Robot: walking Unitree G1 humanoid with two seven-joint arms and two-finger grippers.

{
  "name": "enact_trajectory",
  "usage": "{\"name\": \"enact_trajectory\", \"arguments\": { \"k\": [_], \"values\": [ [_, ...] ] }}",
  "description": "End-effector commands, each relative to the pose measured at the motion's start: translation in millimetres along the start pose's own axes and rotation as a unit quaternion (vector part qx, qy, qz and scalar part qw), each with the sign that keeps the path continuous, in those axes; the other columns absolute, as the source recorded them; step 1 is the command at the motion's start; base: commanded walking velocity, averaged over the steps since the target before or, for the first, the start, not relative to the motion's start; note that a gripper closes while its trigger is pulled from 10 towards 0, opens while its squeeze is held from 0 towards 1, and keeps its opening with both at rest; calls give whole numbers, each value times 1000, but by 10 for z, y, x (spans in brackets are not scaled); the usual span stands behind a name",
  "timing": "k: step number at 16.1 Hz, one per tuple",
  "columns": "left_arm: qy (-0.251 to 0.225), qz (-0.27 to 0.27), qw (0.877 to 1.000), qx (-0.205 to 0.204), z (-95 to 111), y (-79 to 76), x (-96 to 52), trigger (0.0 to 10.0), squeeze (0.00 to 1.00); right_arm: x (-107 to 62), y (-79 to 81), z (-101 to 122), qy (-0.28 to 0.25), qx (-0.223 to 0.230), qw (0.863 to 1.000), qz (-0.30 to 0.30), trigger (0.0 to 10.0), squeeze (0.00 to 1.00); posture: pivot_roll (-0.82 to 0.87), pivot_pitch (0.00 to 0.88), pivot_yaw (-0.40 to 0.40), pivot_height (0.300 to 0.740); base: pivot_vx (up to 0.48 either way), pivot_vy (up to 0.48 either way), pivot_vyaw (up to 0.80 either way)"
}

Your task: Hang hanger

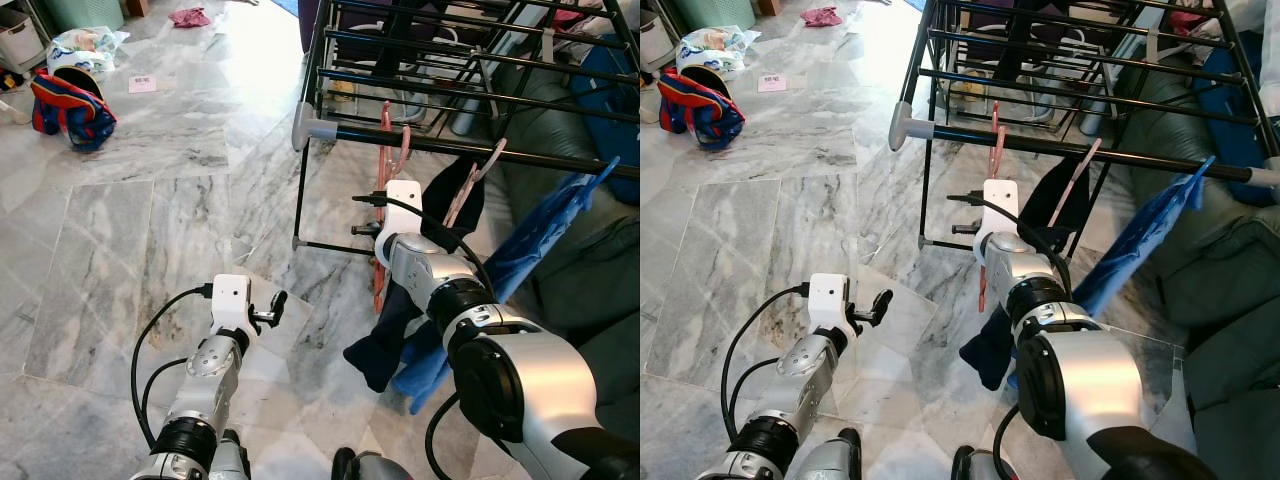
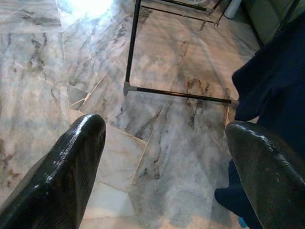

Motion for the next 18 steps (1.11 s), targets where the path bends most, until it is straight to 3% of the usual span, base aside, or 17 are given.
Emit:
{"name": "enact_trajectory", "arguments": {
  "k": [1,6,7,9,14,18],
  "values": [
    [14,-7,1000,3,-79,-28,-20,10000,0,3,-63,-133,21,8,1000,-9,10000,0,163,214,-97,740,0,0,0],
    [2,-8,1000,0,-29,-22,-20,10000,0,3,-53,-147,22,15,1000,-5,10000,0,165,212,-97,740,0,0,0],
    [3,-7,1000,0,-32,-20,-19,10000,0,4,-35,-158,22,27,999,0,10000,396,165,212,-97,740,0,0,0],
    [4,-7,1000,1,-39,-25,-19,10000,0,4,-26,-160,21,35,999,3,10000,1000,163,211,-96,740,0,0,0],
    [5,-9,1000,1,-44,-40,-18,10000,0,4,-45,-131,16,36,999,2,10000,1000,160,212,-98,740,0,0,0],
    [5,-6,1000,1,-46,-31,-20,10000,0,1,-30,3,-11,6,1000,1,10000,1000,161,212,-98,740,0,0,0]
  ]
}}
Point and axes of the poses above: a point about 5 cm out from each wrist's last joint towards the gripper, its own x axis pointing out of the wrist towards the gripper, its own z axis along the axis of the wrist's last joint, y = z × x, the point moved 5 cm from there along x, pointing out of the wrist towards the gripper, and after that the axes turned 5 degrees about -x, right-handed, at the moved point
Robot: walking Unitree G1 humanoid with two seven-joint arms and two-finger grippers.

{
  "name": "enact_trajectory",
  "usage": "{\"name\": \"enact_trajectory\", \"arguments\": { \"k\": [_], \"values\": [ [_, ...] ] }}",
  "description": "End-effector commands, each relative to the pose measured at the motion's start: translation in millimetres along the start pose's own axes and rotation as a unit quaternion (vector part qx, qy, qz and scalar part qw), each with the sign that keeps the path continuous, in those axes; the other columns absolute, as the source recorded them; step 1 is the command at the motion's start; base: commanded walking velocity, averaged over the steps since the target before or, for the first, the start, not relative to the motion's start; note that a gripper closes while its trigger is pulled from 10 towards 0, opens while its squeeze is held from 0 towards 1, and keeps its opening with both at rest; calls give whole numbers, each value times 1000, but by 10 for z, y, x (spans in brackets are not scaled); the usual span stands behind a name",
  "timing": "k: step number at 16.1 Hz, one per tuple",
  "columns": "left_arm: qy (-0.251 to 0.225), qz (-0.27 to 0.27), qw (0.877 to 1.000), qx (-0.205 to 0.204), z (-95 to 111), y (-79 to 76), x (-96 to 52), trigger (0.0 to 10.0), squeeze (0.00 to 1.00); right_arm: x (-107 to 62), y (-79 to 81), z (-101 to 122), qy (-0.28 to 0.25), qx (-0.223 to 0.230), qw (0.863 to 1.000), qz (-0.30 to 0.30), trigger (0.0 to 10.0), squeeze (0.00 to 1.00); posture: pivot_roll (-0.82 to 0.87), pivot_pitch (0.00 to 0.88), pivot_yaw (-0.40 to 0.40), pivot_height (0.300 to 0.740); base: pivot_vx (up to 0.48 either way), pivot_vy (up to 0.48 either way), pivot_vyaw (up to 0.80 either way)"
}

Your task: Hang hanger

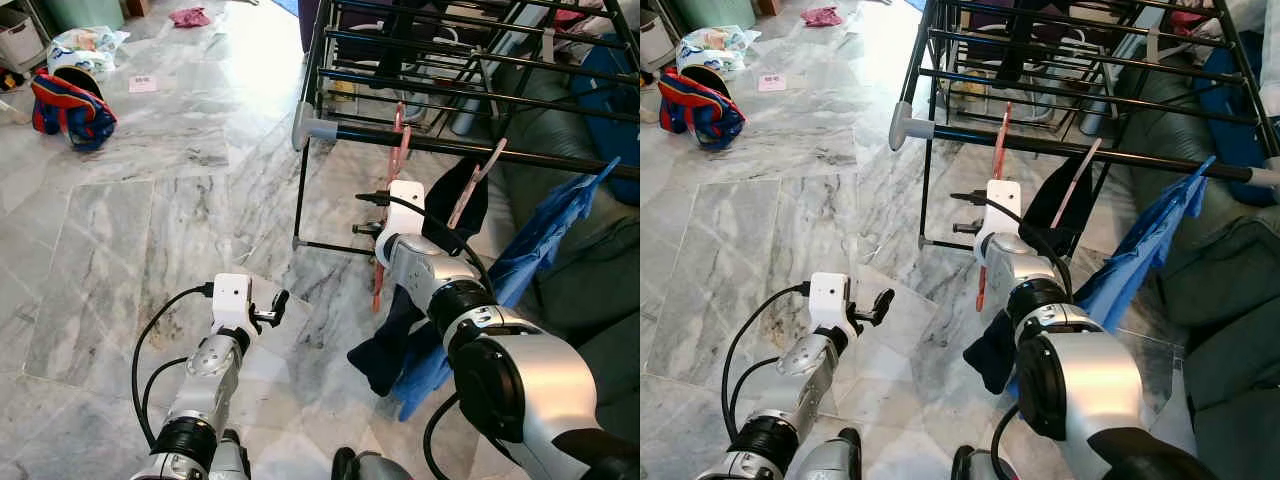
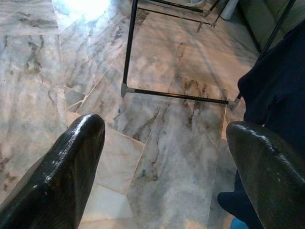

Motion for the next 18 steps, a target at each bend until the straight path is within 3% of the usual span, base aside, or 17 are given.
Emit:
{"name": "enact_trajectory", "arguments": {
  "k": [1,5,6,7,8,18],
  "values": [
    [8,2,1000,1,-64,-3,-22,10000,0,-2,0,53,-16,-27,1000,-1,10000,1000,161,212,-98,740,0,0,0],
    [10,-1,1000,2,-64,-20,-11,10000,0,-1,21,-22,-15,-55,998,-4,10000,1000,154,210,-93,740,0,0,0],
    [11,-2,1000,2,-65,-25,-9,10000,0,0,11,-51,-11,-59,998,-7,10000,827,154,210,-93,740,0,0,0],
    [11,-2,1000,2,-66,-27,-8,10000,0,0,11,-62,-10,-58,998,-7,10000,86,154,210,-93,740,0,0,0],
    [12,-3,1000,2,-69,-32,-7,10000,0,0,12,-81,-8,-58,998,-6,10000,0,154,210,-93,740,0,0,0],
    [-21,-23,999,-5,54,-55,-14,10000,0,0,40,-113,-9,-68,998,-5,10000,0,150,205,-90,740,53,0,0]
  ]
}}
Point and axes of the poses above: a point about 5 cm out from each wrist's last joint towards the gripper, its own x axis pointing out of the wrist towards the gripper, its own z axis along the axis of the wrist's last joint, y = z × x, the point moved 5 cm from there along x, pointing out of the wrist towards the gripper, and after that the axes turned 5 degrees about -x, right-handed, at the moved point
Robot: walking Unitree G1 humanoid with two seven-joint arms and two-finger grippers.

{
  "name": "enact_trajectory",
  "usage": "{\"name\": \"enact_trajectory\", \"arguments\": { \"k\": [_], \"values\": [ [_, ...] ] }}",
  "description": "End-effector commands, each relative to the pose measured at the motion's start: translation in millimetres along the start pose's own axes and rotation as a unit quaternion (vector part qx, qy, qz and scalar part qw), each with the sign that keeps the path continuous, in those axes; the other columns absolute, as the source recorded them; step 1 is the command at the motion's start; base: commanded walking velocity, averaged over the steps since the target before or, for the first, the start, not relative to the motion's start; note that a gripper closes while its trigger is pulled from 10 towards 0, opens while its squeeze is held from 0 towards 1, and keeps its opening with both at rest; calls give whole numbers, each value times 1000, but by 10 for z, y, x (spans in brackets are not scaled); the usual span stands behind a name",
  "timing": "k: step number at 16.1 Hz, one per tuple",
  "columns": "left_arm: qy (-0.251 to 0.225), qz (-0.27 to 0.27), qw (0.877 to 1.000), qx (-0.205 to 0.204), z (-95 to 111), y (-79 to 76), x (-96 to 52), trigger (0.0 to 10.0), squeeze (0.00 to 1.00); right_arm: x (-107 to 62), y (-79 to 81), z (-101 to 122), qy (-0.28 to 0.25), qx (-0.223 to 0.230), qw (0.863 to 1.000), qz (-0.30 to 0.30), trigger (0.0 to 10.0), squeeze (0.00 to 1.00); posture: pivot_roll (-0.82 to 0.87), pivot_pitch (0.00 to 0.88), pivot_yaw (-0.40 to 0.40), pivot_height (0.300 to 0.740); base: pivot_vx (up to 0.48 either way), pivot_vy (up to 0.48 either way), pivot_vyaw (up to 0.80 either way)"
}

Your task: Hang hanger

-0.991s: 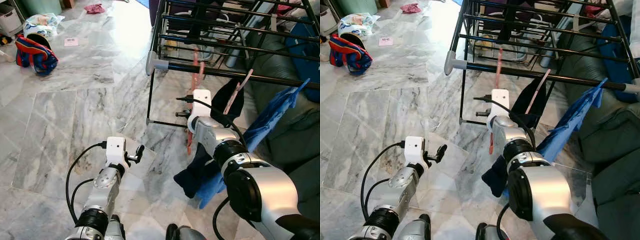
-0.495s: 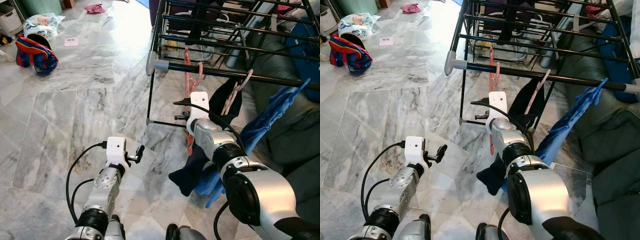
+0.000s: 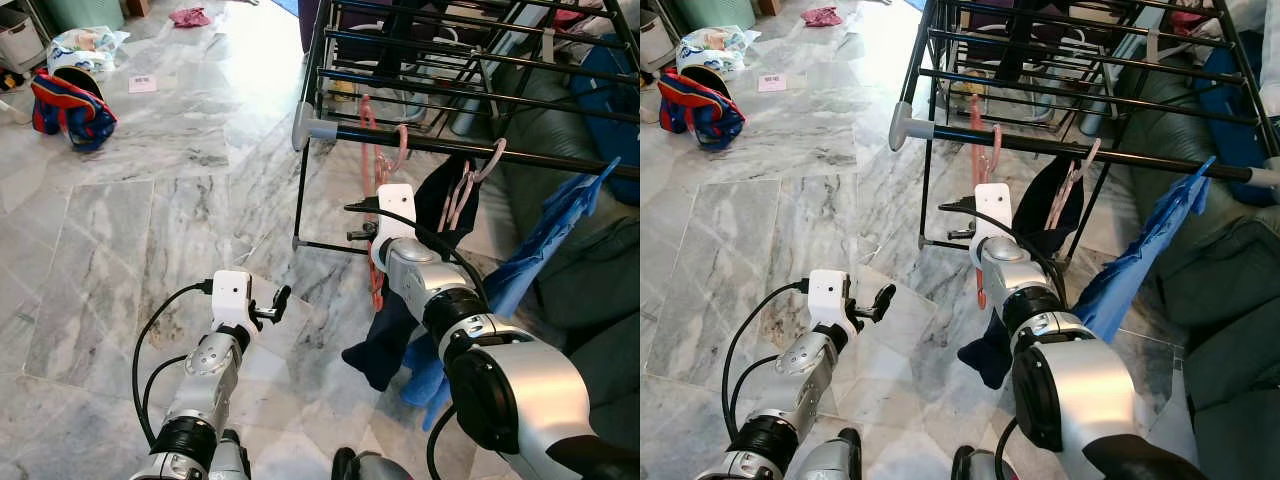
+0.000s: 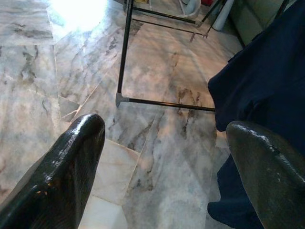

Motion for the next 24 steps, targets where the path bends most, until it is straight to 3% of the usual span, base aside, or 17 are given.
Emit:
{"name": "enact_trajectory", "arguments": {
  "k": [1,10,23,24],
  "values": [
    [-2,-10,1000,-2,-17,-32,-14,10000,0,-2,-19,-67,6,-6,1000,-4,10000,0,150,205,-90,740,262,0,0],
    [1,-11,1000,0,-44,-41,-22,10000,0,-3,-19,-81,7,-8,1000,-6,10000,0,147,206,-91,740,270,0,0],
    [10,-7,1000,-1,-84,-46,-22,10000,0,-4,-2,-99,6,-14,1000,-7,10000,0,143,211,-92,740,0,0,0],
    [10,-7,1000,-1,-85,-45,-22,10000,0,-5,-1,-105,5,-8,1000,-6,10000,227,143,211,-92,740,0,0,0]
  ]
}}
Point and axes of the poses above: a point about 5 cm out from each wrist's last joint towards the gripper, its own x axis pointing out of the wrist towards the gripper, its own z axis along the axis of the wrist's last joint, y = z × x, the point moved 5 cm from there along x, pointing out of the wrist towards the gripper, and after that the axes turned 5 degrees about -x, right-handed, at the moved point
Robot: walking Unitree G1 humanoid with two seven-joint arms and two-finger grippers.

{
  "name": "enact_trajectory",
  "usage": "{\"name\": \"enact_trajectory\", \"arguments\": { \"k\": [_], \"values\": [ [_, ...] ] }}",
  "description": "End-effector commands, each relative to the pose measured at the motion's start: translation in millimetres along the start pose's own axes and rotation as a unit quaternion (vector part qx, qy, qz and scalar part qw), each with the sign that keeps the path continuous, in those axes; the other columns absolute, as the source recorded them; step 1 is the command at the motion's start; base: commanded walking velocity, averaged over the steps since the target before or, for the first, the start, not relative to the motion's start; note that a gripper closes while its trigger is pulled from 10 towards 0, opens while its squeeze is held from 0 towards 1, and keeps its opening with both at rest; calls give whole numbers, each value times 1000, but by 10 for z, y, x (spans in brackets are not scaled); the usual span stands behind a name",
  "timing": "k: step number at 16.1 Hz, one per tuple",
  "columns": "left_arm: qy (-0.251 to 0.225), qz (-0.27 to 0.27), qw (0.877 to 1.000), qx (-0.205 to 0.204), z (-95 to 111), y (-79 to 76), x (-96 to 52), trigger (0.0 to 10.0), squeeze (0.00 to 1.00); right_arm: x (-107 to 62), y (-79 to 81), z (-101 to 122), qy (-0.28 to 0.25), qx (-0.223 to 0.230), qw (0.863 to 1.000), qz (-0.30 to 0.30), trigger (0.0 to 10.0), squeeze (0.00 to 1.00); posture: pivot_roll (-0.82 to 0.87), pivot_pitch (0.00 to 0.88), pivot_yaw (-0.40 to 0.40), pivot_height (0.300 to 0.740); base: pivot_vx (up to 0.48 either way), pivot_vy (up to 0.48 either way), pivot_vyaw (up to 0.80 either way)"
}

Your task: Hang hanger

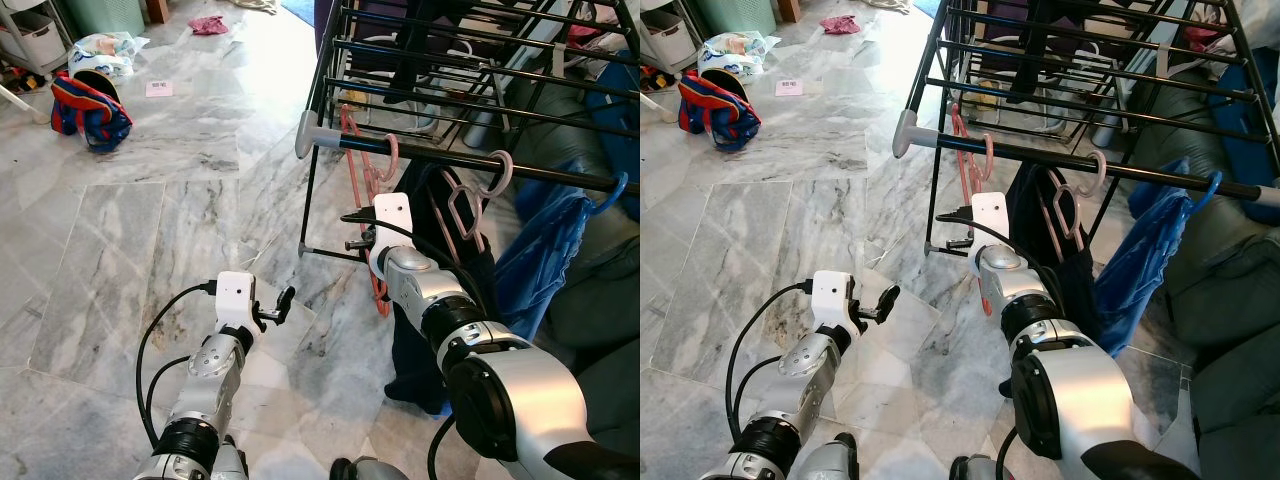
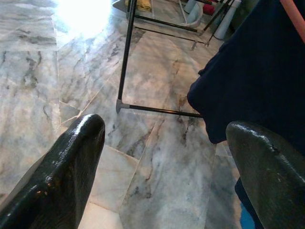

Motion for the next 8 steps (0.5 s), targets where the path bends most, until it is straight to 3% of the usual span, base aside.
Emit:
{"name": "enact_trajectory", "arguments": {
  "k": [1,8],
  "values": [
    [11,5,1000,-2,-72,10,-26,10000,0,-2,-33,-1,-6,7,1000,-7,10000,1000,141,213,-90,740,0,0,0],
    [11,5,1000,-2,-69,10,-19,10000,0,-12,-41,72,-37,-48,998,-30,10000,1000,142,209,-90,740,0,0,0]
  ]
}}
Point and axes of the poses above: a point about 5 cm out from each wrist's last joint towards the gripper, its own x axis pointing out of the wrist towards the gripper, its own z axis along the axis of the wrist's last joint, y = z × x, the point moved 5 cm from there along x, pointing out of the wrist towards the gripper, and after that the axes turned 5 degrees about -x, right-handed, at the moved point
